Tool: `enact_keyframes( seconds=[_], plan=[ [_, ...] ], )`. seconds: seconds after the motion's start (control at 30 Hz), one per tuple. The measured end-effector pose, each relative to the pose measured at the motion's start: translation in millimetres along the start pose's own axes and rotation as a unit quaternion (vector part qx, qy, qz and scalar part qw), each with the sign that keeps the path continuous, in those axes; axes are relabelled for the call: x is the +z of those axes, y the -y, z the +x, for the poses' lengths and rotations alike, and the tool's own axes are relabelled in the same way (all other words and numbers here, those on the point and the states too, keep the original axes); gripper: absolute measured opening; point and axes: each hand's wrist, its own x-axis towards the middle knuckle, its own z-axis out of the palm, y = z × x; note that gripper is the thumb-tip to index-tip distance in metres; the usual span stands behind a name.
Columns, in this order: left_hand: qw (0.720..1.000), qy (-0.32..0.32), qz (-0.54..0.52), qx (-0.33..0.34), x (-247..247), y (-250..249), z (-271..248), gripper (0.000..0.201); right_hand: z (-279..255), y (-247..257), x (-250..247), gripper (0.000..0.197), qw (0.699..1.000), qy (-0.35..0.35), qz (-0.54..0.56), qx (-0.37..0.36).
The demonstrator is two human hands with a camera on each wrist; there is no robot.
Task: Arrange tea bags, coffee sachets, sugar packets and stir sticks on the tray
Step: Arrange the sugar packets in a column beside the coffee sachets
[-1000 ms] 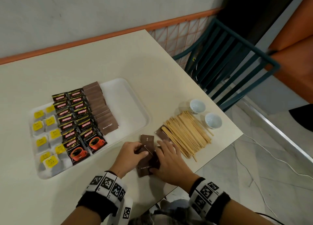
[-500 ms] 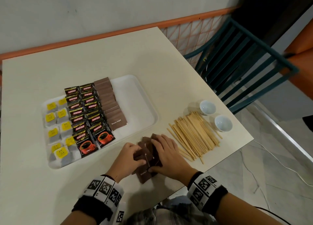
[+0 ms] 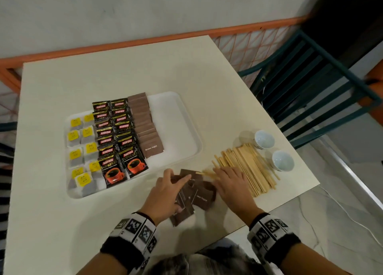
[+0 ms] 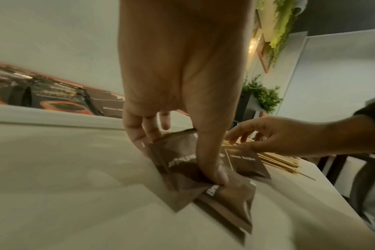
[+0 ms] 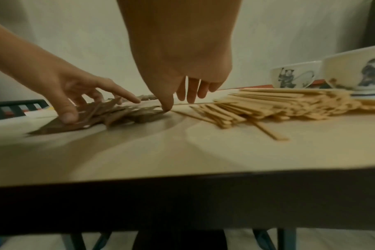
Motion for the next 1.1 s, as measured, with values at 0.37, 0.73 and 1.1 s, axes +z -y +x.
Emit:
enact_keyframes(
  seconds=[0.37,0.73,1.1],
  plan=[
    [0.997,0.05,0.058,0.005,-5,-3,8,0.087,17,-16,-2,0.02,0.997,-0.065,0.026,0.042],
    [0.998,0.026,0.06,0.003,-6,2,3,0.094,24,14,-9,0.035,0.989,0.134,-0.059,-0.031],
    [0.997,0.001,0.075,-0.028,-9,6,7,0.082,3,34,-16,0.035,0.965,0.179,0.019,-0.191]
  ],
)
